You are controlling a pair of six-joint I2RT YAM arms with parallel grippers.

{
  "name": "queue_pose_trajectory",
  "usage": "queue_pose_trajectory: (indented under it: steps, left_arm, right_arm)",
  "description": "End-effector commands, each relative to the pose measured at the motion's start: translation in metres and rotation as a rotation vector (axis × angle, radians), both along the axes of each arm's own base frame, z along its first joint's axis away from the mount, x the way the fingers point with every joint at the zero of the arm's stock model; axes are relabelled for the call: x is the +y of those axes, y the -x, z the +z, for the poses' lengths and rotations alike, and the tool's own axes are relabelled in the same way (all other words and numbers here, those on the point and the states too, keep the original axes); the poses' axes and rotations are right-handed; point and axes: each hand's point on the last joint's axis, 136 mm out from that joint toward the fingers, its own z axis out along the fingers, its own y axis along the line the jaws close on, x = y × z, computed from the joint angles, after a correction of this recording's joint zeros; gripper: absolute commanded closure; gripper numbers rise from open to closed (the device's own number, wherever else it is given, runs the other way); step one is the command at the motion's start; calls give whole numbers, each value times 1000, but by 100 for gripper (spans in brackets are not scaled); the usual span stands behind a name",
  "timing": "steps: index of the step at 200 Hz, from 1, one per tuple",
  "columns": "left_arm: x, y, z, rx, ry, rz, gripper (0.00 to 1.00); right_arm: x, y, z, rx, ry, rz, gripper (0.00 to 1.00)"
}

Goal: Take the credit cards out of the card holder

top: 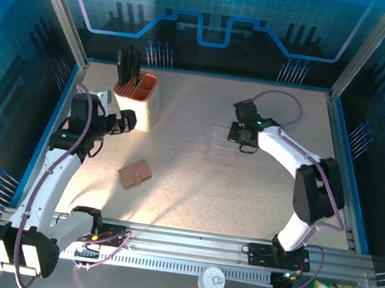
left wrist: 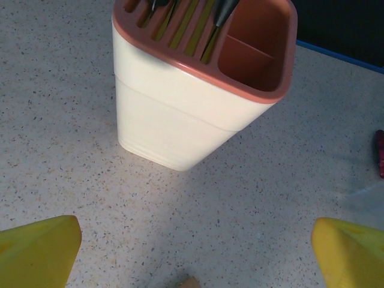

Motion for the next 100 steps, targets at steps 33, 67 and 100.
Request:
queue_pose_trajectory:
  steps: [33, 67, 100]
  left_arm:
    - [7, 1, -4, -12, -27, 17, 1]
    - [11, 2, -4, -10, -55, 31, 1]
    - [13, 2, -4, -13, -65, 33, 1]
  right_arm:
    - [57, -53, 7, -42, -29, 71, 100]
    - [59, -62, 3, -28, -12, 104, 100]
    - [53, -63, -2, 6, -36, 109, 100]
